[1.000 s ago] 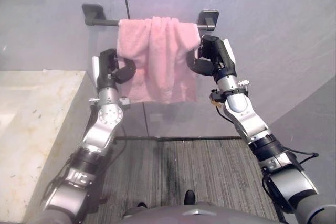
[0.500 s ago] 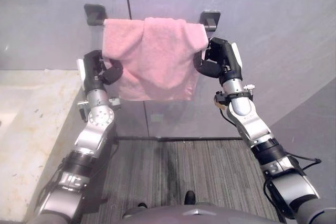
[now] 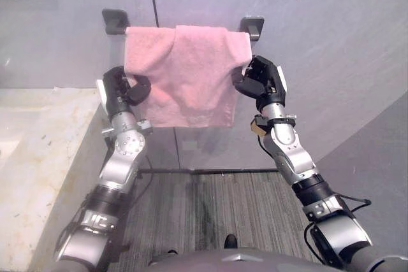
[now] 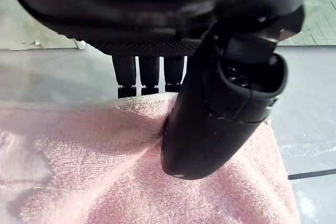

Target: Organize the bathroom.

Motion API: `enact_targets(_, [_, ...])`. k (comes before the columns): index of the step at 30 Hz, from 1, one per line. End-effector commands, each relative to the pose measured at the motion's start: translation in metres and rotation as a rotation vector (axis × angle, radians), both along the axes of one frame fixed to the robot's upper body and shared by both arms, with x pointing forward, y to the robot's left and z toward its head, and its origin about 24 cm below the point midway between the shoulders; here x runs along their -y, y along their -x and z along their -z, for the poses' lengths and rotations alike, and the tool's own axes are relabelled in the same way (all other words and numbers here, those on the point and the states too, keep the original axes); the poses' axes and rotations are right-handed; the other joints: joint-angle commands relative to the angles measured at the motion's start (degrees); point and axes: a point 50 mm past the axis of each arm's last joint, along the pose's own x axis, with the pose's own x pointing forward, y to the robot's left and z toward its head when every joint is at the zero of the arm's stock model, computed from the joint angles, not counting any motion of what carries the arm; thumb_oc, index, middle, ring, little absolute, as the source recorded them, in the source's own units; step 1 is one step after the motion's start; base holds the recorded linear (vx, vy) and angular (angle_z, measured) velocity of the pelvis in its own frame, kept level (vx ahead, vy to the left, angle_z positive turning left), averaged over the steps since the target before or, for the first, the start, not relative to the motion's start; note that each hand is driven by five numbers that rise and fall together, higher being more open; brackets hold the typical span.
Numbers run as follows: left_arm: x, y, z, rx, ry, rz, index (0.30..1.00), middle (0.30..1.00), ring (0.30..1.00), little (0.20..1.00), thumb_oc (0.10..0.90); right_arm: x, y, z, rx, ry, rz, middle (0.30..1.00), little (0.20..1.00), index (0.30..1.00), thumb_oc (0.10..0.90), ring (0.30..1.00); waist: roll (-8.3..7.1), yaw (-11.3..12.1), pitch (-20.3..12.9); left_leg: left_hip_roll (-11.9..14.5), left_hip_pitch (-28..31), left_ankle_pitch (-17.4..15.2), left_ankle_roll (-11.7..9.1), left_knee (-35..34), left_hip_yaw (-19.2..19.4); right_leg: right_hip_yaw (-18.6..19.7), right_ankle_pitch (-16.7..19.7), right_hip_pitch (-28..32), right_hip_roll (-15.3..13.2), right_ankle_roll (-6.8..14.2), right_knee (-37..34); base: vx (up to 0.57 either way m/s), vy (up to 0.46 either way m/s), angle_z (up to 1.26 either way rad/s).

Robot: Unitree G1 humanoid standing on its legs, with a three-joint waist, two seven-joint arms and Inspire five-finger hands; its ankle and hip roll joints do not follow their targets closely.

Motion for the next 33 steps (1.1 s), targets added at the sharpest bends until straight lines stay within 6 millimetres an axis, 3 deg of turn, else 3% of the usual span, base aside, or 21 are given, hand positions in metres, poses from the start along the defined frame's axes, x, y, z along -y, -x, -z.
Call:
enact_targets(1, [-0.007, -0.002, -0.02, 0.171, 0.023, -0.113, 0.3, 0.3, 0.3, 0.3, 0.4, 0.01, 0.013, 0.027, -0.099, -0.045, 0.043, 0.3, 0.3, 0.3, 0.4, 0.3, 1.17, -2.49, -2.72, -2.68, -0.74, -2.38, 2.49, -0.12, 1.09, -0.91, -6.83, 4.22, 2.05, 2.31, -0.34, -0.01, 0.013, -0.04])
enact_targets(10, [0.003, 0.001, -0.009, 0.163, 0.08, -0.161, 0.3, 0.3, 0.3, 0.3, 0.4, -0.003, 0.015, 0.037, -0.192, -0.17, 0.086, 0.3, 0.3, 0.3, 0.4, 0.3, 0.82, -2.24, -2.4, -2.9, -0.7, -2.53, 2.77, -0.12, 1.07, -1.04, -6.79, 4.37, 1.98, 2.13, -0.34, 0.0, 0.0, 0.0])
enact_targets(15, [0.009, -0.003, -0.008, 0.141, 0.066, -0.098, 0.3, 0.3, 0.3, 0.3, 0.4, -0.006, 0.013, 0.031, -0.163, -0.161, 0.11, 0.3, 0.3, 0.3, 0.4, 0.3, 0.83, -2.19, -2.27, -3.05, -0.81, -2.59, 2.93, -0.12, 1.01, -0.95, -6.64, 4.27, 1.93, 2.19, -0.34, 0.0, 0.0, 0.0])
enact_targets(16, [0.011, -0.004, -0.008, 0.131, 0.064, -0.078, 0.361, 0.361, 0.361, 0.361, 0.441, -0.006, 0.013, 0.03, -0.162, -0.166, 0.102, 0.3, 0.3, 0.3, 0.4, 0.3, 0.87, -2.25, -2.27, -3.1, -0.83, -2.59, 2.97, -0.12, 1.02, -0.89, -6.56, 4.23, 1.92, 2.28, -0.34, 0.0, 0.0, 0.0])
enact_targets(17, [0.012, -0.005, -0.007, 0.129, 0.064, -0.065, 0.556, 0.556, 0.556, 0.556, 0.571, -0.006, 0.013, 0.03, -0.157, -0.161, 0.102, 0.498, 0.498, 0.498, 0.532, 0.498, 0.87, -2.28, -2.29, -3.11, -0.83, -2.6, 2.98, -0.12, 1.02, -0.87, -6.54, 4.21, 1.92, 2.3, -0.34, 0.0, 0.0, 0.0])
enact_targets(18, [0.014, -0.006, -0.008, 0.126, 0.048, -0.045, 0.556, 0.556, 0.556, 0.556, 0.571, -0.008, 0.013, 0.029, -0.147, -0.144, 0.101, 0.498, 0.498, 0.498, 0.532, 0.498, 0.92, -2.35, -2.3, -3.11, -0.84, -2.63, 2.98, -0.12, 1.05, -0.87, -6.5, 4.15, 1.89, 2.35, -0.34, 0.0, 0.0, 0.0])
enact_targets(19, [0.016, -0.007, -0.009, 0.131, 0.036, -0.034, 0.9, 0.9, 0.9, 0.9, 0.8, -0.009, 0.013, 0.027, -0.139, -0.136, 0.094, 0.9, 0.9, 0.9, 0.8, 0.9, 0.98, -2.42, -2.3, -3.14, -0.84, -2.61, 3.01, -0.12, 1.1, -0.81, -6.45, 4.13, 1.89, 2.38, -0.34, 0.0, 0.0, 0.0])
enact_targets(26, [0.019, -0.008, -0.01, 0.116, -0.027, 0.055, 0.9, 0.9, 0.9, 0.9, 0.8, -0.005, 0.017, 0.015, -0.014, 0.001, 0.111, 0.9, 0.9, 0.9, 0.8, 0.9, 1.37, -2.86, -2.23, -3.33, -0.91, -2.73, 3.21, -0.12, 1.3, -0.07, -6.22, 3.76, 2.01, 2.56, -0.34, -0.01, 0.008, -0.02])
enact_targets(32, [0.003, 0.005, 0.002, 0.089, -0.032, 0.008, 0.9, 0.9, 0.9, 0.9, 0.8, 0.012, 0.034, 0.024, 0.032, 0.098, 0.17, 0.9, 0.9, 0.9, 0.8, 0.9, 1.6, -3.01, -2.14, -3.37, -1.15, -2.85, 3.28, -0.12, 1.62, 0.17, -6.15, 3.44, 1.89, 2.84, -0.34, -0.03, 0.011, -0.06])
enact_targets(33, [-0.004, 0.012, 0.011, 0.065, -0.028, -0.015, 0.9, 0.9, 0.9, 0.9, 0.8, 0.021, 0.042, 0.032, 0.018, 0.105, 0.208, 0.9, 0.9, 0.9, 0.8, 0.9, 1.64, -3.06, -1.92, -3.33, -1.17, -2.9, 3.36, -0.12, 1.77, 0.15, -6.07, 3.34, 1.83, 2.92, -0.28, -0.06, 0.012, -0.06])
